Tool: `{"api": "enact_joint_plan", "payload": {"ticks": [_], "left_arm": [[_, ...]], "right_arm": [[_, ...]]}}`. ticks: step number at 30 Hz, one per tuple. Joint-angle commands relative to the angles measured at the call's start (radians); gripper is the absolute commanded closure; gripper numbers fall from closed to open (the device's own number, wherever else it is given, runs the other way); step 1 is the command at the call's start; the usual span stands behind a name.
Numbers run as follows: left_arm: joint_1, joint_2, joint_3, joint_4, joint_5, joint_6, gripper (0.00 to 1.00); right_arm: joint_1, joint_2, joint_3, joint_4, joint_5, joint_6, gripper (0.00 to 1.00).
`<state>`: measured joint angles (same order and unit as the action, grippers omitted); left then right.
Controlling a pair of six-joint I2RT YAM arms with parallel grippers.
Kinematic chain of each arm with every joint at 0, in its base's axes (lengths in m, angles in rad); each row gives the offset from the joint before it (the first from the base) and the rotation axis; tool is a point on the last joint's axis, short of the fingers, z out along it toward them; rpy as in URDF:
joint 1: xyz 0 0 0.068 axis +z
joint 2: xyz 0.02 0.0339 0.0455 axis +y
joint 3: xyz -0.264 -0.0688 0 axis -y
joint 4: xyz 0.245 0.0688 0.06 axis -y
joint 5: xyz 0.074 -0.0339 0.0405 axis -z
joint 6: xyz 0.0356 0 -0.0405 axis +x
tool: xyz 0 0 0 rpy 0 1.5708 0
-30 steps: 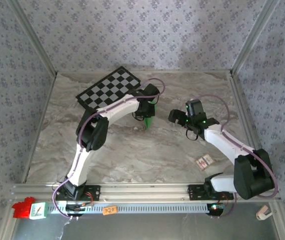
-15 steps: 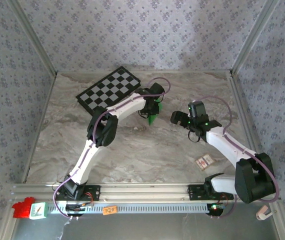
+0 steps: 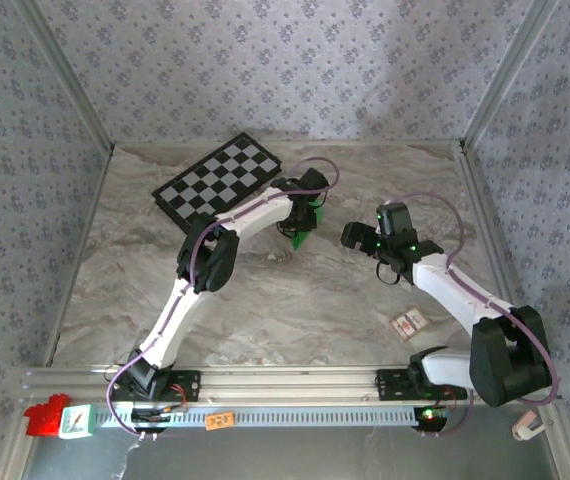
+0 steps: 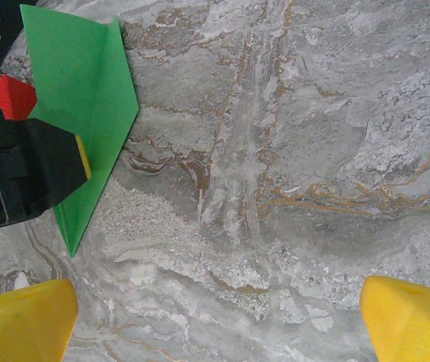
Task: Fold a paper plane with a square sheet of paper (pick it up from the middle)
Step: Move a paper plane to the center of the table.
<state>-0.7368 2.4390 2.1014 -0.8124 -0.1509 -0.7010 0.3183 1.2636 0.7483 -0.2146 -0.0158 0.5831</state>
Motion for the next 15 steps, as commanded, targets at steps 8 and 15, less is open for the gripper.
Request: {"api": "enact_joint_plan", "payload": {"ticks": [8,15], "left_arm": [[-0.004,0.052,0.019,-0.086,-0.084,-0.08,0.65],[-0.016,0.059,0.003,-0.093,-0.083,-0.18,0.61]], "right_arm": [[-0.007,0.003,-0.002,-0.011,-0.019,0.006,0.02],[-0.007,0.013,-0.001,-0.004,-0.026,0.008,0.02]]}}
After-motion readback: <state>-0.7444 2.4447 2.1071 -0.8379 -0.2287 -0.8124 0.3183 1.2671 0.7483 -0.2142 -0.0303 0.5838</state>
